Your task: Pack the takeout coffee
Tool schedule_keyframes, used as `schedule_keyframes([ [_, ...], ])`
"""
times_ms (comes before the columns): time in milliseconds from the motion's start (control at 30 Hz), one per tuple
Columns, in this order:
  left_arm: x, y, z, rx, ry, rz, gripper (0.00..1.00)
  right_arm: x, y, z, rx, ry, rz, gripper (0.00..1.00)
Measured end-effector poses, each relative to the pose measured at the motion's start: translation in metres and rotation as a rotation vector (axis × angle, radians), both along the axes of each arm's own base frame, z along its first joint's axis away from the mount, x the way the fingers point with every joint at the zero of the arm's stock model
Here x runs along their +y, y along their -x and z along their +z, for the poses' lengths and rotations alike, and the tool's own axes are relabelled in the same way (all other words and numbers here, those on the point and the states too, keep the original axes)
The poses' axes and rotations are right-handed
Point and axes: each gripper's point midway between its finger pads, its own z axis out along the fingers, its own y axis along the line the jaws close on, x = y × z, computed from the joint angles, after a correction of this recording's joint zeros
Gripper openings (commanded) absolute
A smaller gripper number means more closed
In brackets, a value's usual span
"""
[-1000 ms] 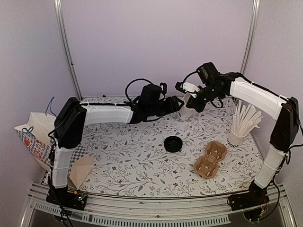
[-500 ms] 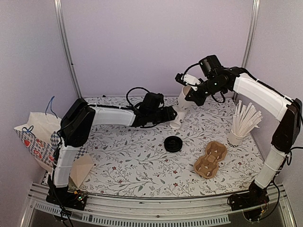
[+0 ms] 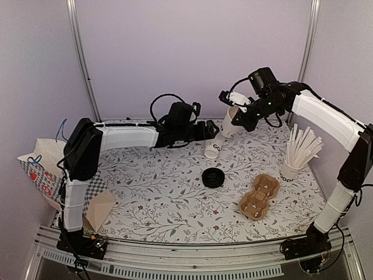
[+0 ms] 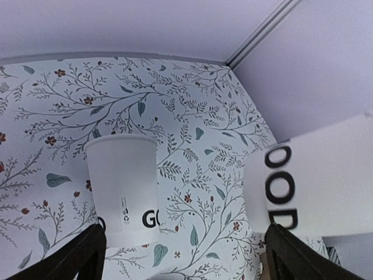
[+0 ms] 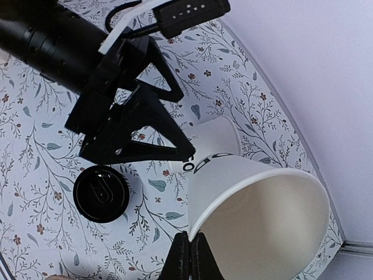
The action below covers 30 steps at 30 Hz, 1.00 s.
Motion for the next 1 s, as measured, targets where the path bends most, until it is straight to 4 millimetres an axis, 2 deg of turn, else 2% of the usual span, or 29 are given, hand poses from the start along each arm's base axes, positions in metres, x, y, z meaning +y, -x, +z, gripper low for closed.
schedule_keyframes([
  [133,0.003,-0.025,0.006,-0.03,-0.057,-0.04,1.0,-0.012,0.018,0.011,-0.019,-0.003,0.001,0.0],
  [233,0.006,-0.041,-0.007,-0.032,-0.119,-0.067,1.0,-0.023,0.033,0.017,-0.037,0.003,0.002,0.0],
  [333,0.01,-0.052,-0.036,-0.005,-0.187,-0.087,1.0,-0.03,0.039,0.012,-0.036,0.021,-0.004,0.0],
  [433,0.011,-0.053,-0.068,0.043,-0.237,-0.109,1.0,-0.033,0.039,-0.003,-0.006,0.052,-0.01,0.0],
  [567,0.006,-0.047,-0.105,0.104,-0.261,-0.154,1.0,-0.035,0.026,-0.029,0.036,0.118,-0.039,0.0],
  [667,0.004,-0.042,-0.12,0.136,-0.26,-0.18,1.0,-0.042,0.012,-0.057,0.073,0.19,-0.081,0.0],
  [800,-0.001,-0.037,-0.123,0.152,-0.246,-0.206,0.95,-0.053,-0.008,-0.079,0.111,0.235,-0.134,0.0],
  [1000,-0.006,-0.031,-0.12,0.165,-0.216,-0.24,0.88,-0.085,-0.044,-0.083,0.12,0.226,-0.24,0.0],
])
